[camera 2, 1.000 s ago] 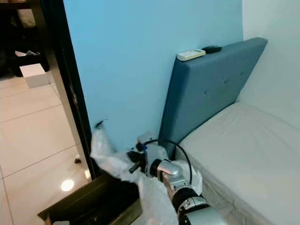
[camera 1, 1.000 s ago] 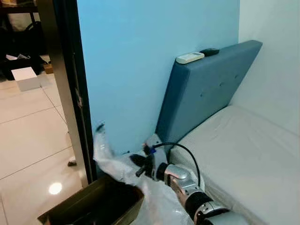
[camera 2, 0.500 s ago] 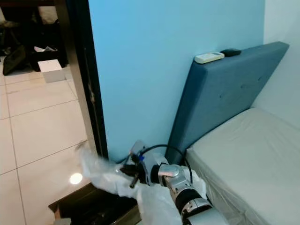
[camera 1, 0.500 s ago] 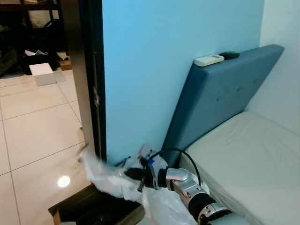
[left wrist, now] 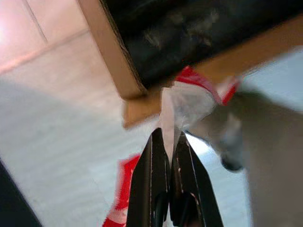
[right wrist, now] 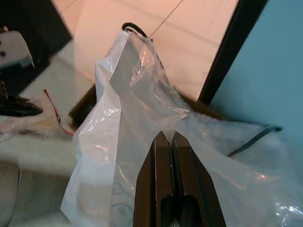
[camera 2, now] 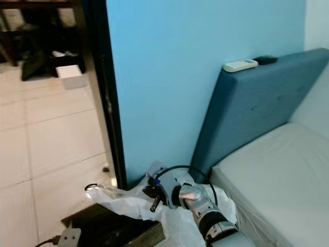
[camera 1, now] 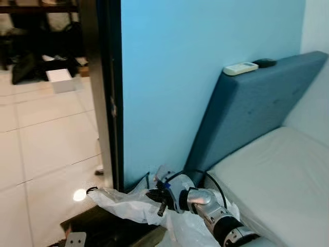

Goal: Clean up the room

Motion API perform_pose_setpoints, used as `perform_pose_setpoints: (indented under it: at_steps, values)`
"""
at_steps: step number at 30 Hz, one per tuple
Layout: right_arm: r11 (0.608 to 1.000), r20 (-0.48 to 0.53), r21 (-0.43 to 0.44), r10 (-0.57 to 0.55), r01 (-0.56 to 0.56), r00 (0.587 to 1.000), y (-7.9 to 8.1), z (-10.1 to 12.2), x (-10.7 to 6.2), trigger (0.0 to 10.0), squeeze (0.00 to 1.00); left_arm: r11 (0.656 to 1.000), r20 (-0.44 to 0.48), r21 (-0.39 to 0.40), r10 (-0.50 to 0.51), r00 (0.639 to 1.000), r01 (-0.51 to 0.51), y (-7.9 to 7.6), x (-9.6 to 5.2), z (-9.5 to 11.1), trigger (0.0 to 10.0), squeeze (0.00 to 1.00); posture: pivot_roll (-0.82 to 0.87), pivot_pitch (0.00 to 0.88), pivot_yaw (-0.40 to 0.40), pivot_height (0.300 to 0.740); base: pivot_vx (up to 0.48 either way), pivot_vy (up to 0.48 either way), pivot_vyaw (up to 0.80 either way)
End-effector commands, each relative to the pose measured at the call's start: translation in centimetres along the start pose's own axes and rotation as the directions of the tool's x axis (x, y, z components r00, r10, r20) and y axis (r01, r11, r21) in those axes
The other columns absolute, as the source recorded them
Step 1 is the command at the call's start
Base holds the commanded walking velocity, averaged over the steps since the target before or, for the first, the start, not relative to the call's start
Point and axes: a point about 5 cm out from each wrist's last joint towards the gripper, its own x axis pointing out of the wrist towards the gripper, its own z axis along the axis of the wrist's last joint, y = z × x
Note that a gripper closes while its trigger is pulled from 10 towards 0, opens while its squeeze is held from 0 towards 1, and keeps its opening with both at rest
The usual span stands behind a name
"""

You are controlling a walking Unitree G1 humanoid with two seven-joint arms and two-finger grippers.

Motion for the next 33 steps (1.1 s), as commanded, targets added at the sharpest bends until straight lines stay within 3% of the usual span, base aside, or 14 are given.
perform_pose_setpoints:
  at_steps: [1, 18, 33]
  values:
    - [1.000, -0.009, -0.020, 0.002, -0.002, 1.000, 0.1, -0.1, 0.0, 10.0, 0.00, 1.000, -0.004, 0.002, -0.007, 1.000, 0.007, -0.2, 0.0, 0.1, 10.0, 0.00, 0.15, 0.000, -0.132, 0.740, 0.000, 0.000, 0.64]
    - [0.998, 0.005, -0.063, 0.010, -0.009, 1.000, 0.1, 0.6, 0.3, 10.0, 0.00, 1.000, -0.013, -0.021, -0.012, 1.000, 0.012, -0.5, -0.1, -0.5, 10.0, 0.00, 0.17, 0.000, -0.149, 0.740, 0.000, 0.000, 0.64]
    - [0.998, 0.061, -0.026, 0.062, -0.061, 0.996, 0.6, 0.9, 0.4, 10.0, 0.00, 1.000, -0.021, -0.012, -0.022, 1.000, 0.021, -0.7, -0.2, -0.9, 10.0, 0.00, 0.17, 0.000, -0.146, 0.740, 0.000, 0.000, 0.64]
